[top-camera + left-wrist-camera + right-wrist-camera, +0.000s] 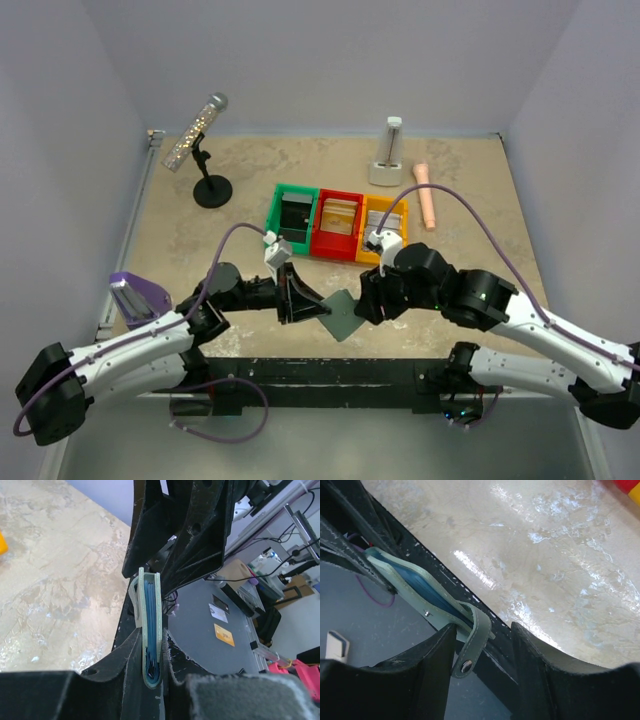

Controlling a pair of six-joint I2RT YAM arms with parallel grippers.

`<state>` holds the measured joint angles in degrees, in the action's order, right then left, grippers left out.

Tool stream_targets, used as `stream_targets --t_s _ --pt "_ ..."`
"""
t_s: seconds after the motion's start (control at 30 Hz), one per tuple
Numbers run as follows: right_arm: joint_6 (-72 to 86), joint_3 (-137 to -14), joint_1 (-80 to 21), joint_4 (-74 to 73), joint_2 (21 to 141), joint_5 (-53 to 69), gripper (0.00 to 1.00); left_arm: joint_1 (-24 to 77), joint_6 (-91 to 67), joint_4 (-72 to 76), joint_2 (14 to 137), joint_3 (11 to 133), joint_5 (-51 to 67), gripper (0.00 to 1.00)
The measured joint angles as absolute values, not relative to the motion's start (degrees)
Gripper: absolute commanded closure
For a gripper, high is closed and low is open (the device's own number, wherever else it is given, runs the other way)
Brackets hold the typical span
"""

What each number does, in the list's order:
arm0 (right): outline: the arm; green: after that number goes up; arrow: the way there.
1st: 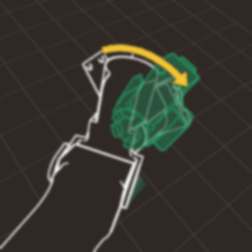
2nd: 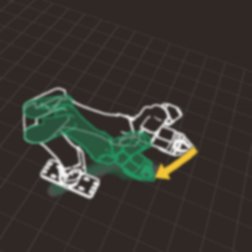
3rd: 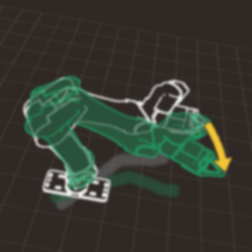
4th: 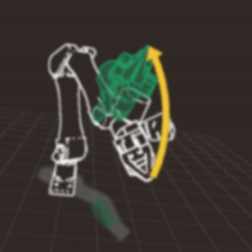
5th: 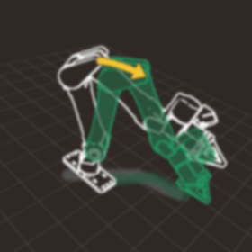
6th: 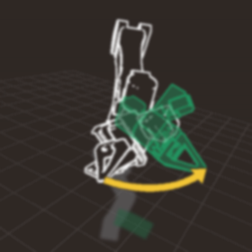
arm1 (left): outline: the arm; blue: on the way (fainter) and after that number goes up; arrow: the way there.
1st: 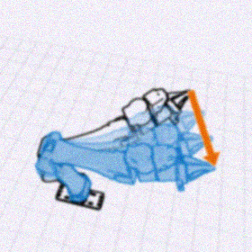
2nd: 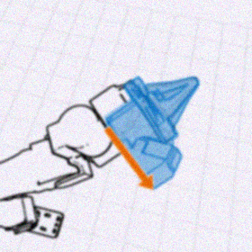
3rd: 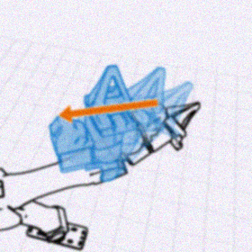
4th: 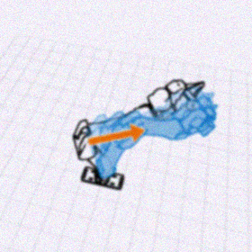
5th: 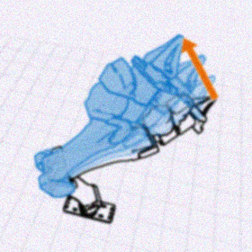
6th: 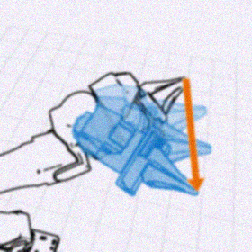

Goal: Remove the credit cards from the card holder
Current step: Open the card holder at the center of the board.

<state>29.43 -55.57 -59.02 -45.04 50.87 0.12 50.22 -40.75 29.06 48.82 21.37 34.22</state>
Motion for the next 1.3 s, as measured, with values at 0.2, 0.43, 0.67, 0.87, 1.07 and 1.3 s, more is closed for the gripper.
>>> stream_targets --t_s 0.2,0.43,0.67,0.87,1.07,1.3 --pt "29.61 -54.35 -58.19 -43.68 47.35 2.79 0.43 48.90 -40.88 33.54 52.64 21.37 39.09 1.00" --pt "29.80 -54.08 -56.10 -41.63 44.07 3.03 0.44 48.71 -41.41 36.99 56.23 21.37 43.29 1.00" --pt "29.91 -52.88 -55.81 -41.04 44.49 4.56 0.44 48.69 -42.76 40.07 57.28 21.37 44.93 1.00" --pt "29.98 -52.25 -55.75 -40.03 44.99 6.92 0.44 48.51 -43.05 41.04 57.28 21.37 45.84 1.00" --pt "29.78 -50.63 -55.05 -37.26 44.42 12.36 0.44 48.38 -44.27 42.87 57.25 21.37 47.20 1.00" --pt "29.76 -48.16 -53.93 -34.26 43.88 20.71 0.50 48.38 -46.17 46.50 57.36 21.37 49.28 1.00"
